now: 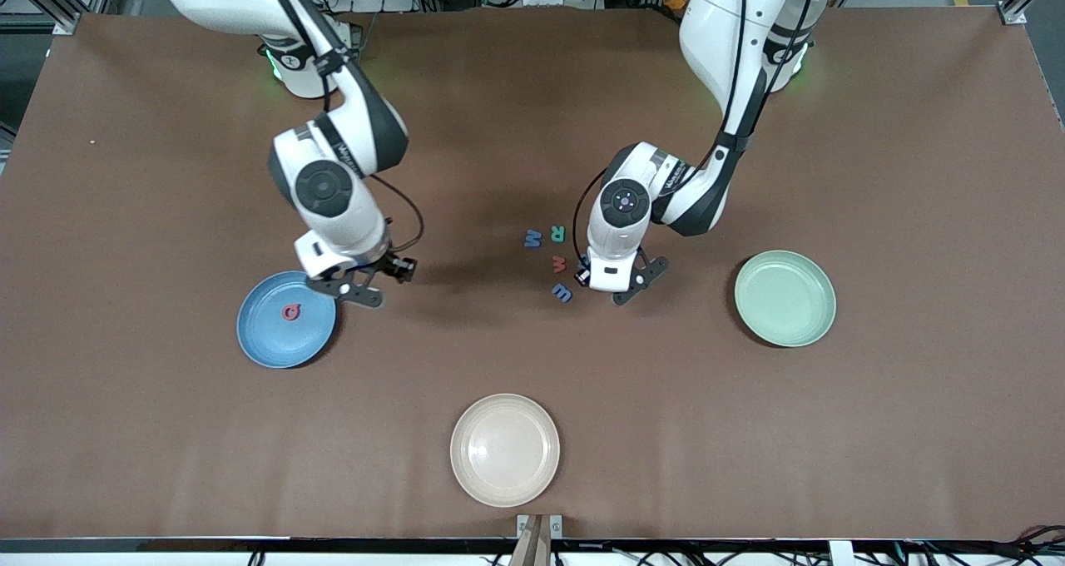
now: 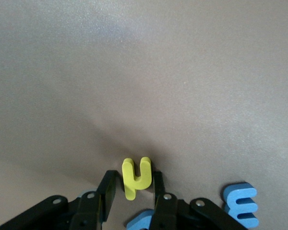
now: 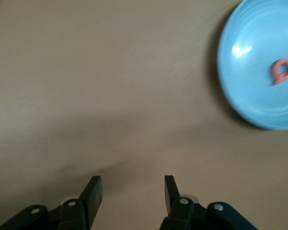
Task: Sort uppercase to blue plate, lowercase to green plate
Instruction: 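Carry the yellow h to the green plate with the left gripper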
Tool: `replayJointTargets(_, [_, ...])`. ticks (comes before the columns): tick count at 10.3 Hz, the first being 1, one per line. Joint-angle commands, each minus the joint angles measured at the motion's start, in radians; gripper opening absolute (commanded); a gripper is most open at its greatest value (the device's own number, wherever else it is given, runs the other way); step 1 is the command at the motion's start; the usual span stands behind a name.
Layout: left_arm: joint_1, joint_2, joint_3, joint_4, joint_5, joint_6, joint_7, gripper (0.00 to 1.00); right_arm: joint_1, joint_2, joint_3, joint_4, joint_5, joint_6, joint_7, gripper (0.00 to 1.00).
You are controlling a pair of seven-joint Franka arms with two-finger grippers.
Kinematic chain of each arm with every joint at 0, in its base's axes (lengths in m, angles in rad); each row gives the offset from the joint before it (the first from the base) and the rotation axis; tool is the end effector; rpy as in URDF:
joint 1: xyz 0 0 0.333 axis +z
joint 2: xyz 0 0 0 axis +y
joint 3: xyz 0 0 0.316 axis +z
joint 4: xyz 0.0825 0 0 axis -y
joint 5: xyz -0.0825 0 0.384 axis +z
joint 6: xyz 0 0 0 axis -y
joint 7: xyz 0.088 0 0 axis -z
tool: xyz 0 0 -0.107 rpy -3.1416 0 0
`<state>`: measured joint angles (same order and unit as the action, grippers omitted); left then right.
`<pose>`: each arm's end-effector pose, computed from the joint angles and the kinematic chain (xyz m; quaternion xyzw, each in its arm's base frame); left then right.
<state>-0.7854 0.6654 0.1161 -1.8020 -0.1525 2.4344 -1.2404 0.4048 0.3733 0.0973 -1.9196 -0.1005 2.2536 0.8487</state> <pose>0.5060 -0.4067 0.1748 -0.9451 -0.3263 0.0179 0.0031 0.5449 0.2928 0.2959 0.9893 -0.1433 -0.0014 0.0275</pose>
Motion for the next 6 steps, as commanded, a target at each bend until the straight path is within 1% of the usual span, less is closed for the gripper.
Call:
replayJointTargets(1, [0.003, -0.029, -0.001, -0.027, 0.036, -0.003, 0.001, 0.39, 0.022, 0.022, 0.030, 0.008, 0.010, 0.040, 0.073, 0.61])
replayJointTargets(2, [0.005, -0.029, -0.003, -0.028, 0.053, -0.003, 0.001, 0.35, 0.023, 0.025, 0.047, 0.008, 0.008, 0.043, 0.088, 0.61])
replayJointTargets(4, [0.005, -0.029, -0.003, -0.027, 0.056, -0.009, 0.001, 0.35, 0.026, 0.032, 0.055, 0.008, 0.008, 0.049, 0.099, 0.61])
replayJointTargets(5, [0.005, -0.029, -0.001, -0.027, 0.059, -0.009, 0.001, 0.31, 0.028, 0.035, 0.056, 0.008, 0.007, 0.061, 0.113, 0.61])
replayJointTargets(6, [0.005, -0.029, -0.001, -0.027, 0.073, -0.009, 0.001, 0.25, 0.032, 0.039, 0.058, 0.008, 0.007, 0.064, 0.113, 0.61])
